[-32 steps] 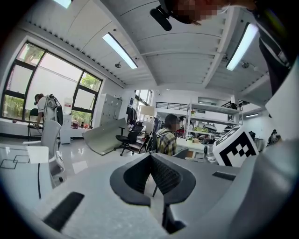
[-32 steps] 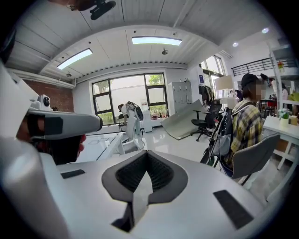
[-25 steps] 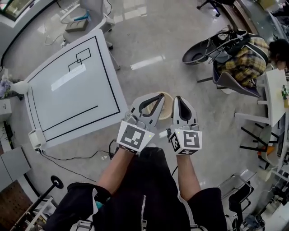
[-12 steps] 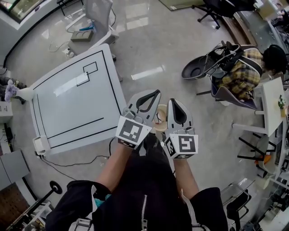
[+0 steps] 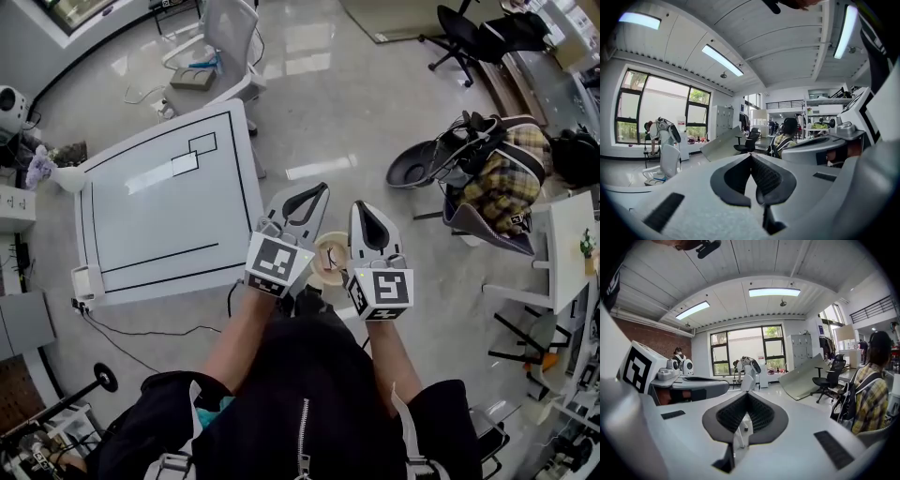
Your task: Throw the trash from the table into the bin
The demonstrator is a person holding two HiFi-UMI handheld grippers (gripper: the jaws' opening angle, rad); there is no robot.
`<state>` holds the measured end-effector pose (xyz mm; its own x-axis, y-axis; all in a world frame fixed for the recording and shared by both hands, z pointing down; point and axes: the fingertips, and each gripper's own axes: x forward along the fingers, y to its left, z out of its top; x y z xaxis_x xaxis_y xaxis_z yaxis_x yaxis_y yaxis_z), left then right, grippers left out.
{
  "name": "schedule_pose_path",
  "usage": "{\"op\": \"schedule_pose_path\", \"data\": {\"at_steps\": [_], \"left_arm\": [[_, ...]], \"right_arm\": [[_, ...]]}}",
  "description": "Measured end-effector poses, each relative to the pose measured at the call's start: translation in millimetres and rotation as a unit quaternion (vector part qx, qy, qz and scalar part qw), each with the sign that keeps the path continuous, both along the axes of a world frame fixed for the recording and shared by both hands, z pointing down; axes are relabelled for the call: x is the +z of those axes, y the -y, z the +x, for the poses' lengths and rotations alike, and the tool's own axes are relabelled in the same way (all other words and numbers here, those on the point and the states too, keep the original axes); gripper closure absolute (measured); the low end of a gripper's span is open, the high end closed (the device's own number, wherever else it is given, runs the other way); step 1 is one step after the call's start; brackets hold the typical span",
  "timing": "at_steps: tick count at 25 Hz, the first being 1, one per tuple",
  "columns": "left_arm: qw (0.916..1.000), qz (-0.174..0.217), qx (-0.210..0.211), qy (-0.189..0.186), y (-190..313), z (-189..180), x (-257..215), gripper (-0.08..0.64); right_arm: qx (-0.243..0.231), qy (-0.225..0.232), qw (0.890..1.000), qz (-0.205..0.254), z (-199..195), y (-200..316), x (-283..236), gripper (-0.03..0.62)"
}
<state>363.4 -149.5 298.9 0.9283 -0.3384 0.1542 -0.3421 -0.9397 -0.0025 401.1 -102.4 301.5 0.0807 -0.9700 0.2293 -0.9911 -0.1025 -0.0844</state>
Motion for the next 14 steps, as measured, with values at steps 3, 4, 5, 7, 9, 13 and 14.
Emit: {"op": "schedule_pose_path", "data": {"at_steps": [3,4,5,7,9,13,14], "left_arm": [[0.9998,-0.007,-0.015,0.007,3,-4,6,0.554],[0.9997,-0.009,-0.019,0.008,3,-6,8,0.553],[0.9996,-0.009,-0.024,0.009,4,-8,8,0.554],[0.9994,-0.01,-0.034,0.008,7,-13,7,0.554],[0.9991,-0.011,-0.041,0.007,8,-17,7,0.554],[0.9987,-0.013,-0.048,0.007,5,-22,9,0.554],[0.9987,-0.014,-0.049,0.007,5,-23,10,0.554]], "right_arm": [[-0.012,0.004,1.0,0.002,-2,3,0,0.583],[-0.017,0.004,1.0,0.002,-3,4,1,0.583],[-0.022,0.004,1.0,0.002,-5,5,1,0.583],[-0.032,0.004,0.999,0.003,-11,7,1,0.583],[-0.038,0.006,0.999,0.004,-15,8,0,0.583],[-0.043,0.006,0.999,0.003,-20,6,1,0.583],[-0.044,0.006,0.999,0.003,-22,6,2,0.583]]}}
